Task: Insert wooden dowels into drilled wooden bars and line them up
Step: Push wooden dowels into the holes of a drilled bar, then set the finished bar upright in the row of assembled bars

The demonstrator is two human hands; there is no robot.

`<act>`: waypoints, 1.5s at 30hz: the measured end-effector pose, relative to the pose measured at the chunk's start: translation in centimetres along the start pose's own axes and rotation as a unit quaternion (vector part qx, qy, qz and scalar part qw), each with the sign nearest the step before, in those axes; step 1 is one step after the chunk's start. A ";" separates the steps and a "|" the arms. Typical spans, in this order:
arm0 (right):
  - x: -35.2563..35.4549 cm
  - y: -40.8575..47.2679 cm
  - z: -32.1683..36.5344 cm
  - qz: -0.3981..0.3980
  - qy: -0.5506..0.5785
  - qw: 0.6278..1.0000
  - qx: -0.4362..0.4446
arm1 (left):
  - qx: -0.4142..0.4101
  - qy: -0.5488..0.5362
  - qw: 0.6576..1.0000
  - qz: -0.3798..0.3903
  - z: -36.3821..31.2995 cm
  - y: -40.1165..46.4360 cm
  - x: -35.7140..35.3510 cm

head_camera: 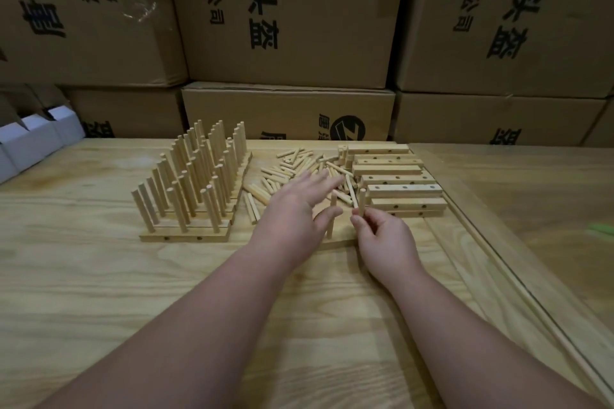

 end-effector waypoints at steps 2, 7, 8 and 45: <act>0.0 0.1 -0.4 0.010 -0.011 1.000 -0.020 | 0.008 -0.025 1.000 -0.016 -0.1 -1.0 1.7; -0.4 -1.0 -0.6 0.068 -0.128 0.989 0.016 | 0.083 0.002 0.996 -0.012 3.0 -9.7 4.9; -0.5 -1.4 -0.4 0.074 -0.139 0.987 0.026 | 0.084 -0.002 0.996 -0.012 3.3 -11.9 5.3; -14.2 -10.4 9.0 0.147 -0.099 0.978 0.108 | 0.268 0.042 0.961 -0.053 16.4 -20.8 13.3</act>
Point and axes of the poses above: each hand's wrist, its own y-axis towards the middle knuckle, its own x-axis out of the back of the hand, z = x × y, the point moved 10 cm from there along y, towards the middle knuckle, and after that the axes turned 15 degrees about -x, right-handed, at the moved point
